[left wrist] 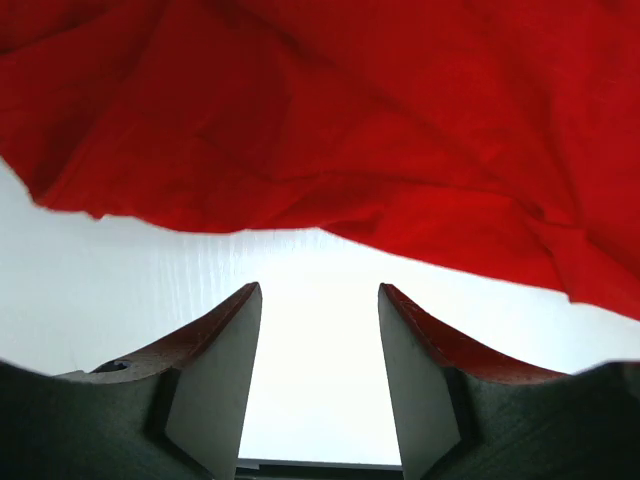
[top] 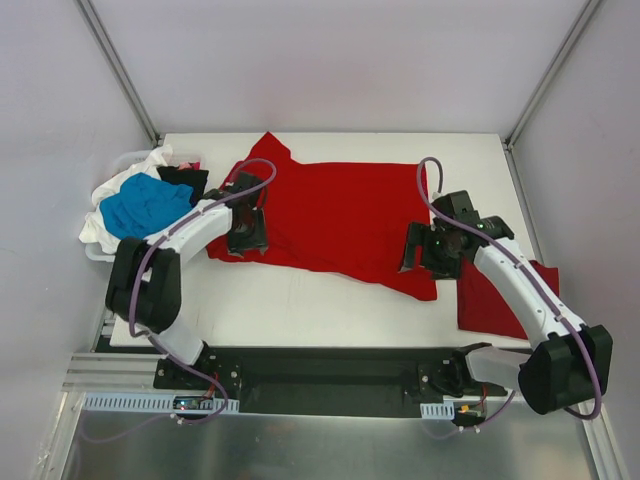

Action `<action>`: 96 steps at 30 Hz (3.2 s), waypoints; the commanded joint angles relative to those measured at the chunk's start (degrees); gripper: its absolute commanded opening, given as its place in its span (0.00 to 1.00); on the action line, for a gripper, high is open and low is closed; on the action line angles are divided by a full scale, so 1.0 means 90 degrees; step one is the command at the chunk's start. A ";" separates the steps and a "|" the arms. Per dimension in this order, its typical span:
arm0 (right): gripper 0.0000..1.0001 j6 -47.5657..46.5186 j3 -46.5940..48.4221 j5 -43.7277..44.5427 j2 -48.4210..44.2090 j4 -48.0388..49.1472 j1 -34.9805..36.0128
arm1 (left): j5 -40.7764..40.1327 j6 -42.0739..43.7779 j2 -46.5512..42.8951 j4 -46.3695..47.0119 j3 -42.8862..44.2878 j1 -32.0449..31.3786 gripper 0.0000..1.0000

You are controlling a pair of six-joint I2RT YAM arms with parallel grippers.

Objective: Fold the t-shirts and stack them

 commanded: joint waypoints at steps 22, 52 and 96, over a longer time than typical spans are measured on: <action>0.86 0.0051 -0.0001 0.0309 -0.0325 -0.0243 0.0168 | 0.0013 0.0381 0.1463 -0.0064 0.1673 0.0919 0.48; 0.86 0.0002 0.0067 0.0455 -0.0481 -0.0536 0.0158 | -0.0016 0.0683 0.2135 0.0063 0.2395 0.1428 0.45; 0.86 -0.0115 0.0291 0.0611 -0.0373 -0.0653 0.0148 | 0.1693 0.0937 0.2614 0.0541 0.2815 0.1613 0.37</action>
